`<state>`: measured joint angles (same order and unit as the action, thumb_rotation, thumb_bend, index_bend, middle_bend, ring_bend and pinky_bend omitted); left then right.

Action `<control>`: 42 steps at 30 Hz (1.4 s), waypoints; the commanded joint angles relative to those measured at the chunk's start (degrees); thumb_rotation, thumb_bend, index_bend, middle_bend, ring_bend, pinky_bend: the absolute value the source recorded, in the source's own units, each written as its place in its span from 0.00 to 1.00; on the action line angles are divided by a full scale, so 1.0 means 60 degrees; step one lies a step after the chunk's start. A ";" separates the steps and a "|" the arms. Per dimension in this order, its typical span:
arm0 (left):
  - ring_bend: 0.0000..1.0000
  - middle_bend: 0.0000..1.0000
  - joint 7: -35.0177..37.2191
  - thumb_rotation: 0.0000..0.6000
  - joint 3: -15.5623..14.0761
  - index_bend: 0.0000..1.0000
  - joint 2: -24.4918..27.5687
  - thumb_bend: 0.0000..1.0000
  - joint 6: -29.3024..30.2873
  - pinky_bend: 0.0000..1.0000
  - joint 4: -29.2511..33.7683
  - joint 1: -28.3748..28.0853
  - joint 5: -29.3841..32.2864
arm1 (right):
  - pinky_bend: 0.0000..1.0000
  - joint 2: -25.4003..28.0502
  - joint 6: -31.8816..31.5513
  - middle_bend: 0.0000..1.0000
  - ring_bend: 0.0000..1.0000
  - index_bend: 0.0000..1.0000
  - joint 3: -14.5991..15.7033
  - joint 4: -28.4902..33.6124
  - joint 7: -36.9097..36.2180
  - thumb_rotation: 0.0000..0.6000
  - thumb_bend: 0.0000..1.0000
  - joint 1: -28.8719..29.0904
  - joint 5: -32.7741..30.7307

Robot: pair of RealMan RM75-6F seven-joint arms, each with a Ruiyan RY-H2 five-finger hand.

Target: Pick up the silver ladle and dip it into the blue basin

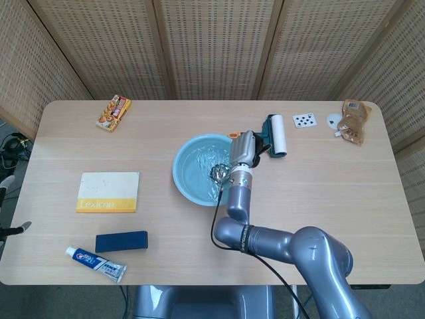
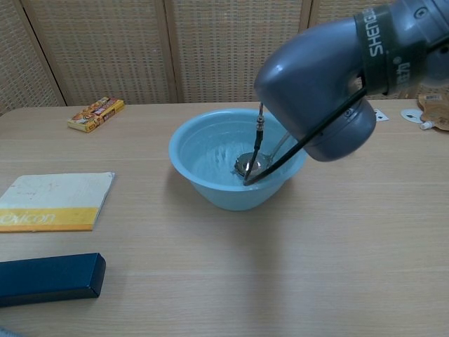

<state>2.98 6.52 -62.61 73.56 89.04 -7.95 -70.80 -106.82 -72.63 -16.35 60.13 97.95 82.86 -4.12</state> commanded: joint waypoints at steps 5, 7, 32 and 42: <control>0.00 0.00 0.0009 1.00 -0.0015 0.00 0.0008 0.00 0.0023 0.00 0.0011 0.0008 -0.0034 | 1.00 0.0202 -0.0031 0.99 0.98 0.81 -0.1354 0.0433 0.0239 1.00 0.90 -0.0243 -0.0936; 0.00 0.00 0.0003 1.00 -0.0025 0.00 0.0005 0.00 0.0019 0.00 0.0019 0.0007 -0.0044 | 1.00 0.0343 -0.0085 0.99 0.98 0.81 -0.1625 0.0609 0.0357 1.00 0.90 -0.0270 -0.1101; 0.00 0.00 -0.0061 1.00 -0.0065 0.00 -0.0007 0.00 0.0115 0.00 0.0072 0.0021 -0.0134 | 1.00 0.2052 -0.0320 0.99 0.98 0.82 -0.3645 0.2509 0.0041 1.00 0.90 -0.0920 -0.2444; 0.00 0.00 -0.0083 1.00 -0.0069 0.00 -0.0024 0.00 0.0105 0.00 0.0064 0.0016 -0.0120 | 1.00 0.2507 -0.0512 0.99 0.98 0.82 -0.3895 0.2905 0.0032 1.00 0.90 -0.0942 -0.2782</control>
<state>2.48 6.11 -62.76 74.19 89.43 -7.85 -71.52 -92.08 -75.52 -39.47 77.27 98.11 77.23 -20.48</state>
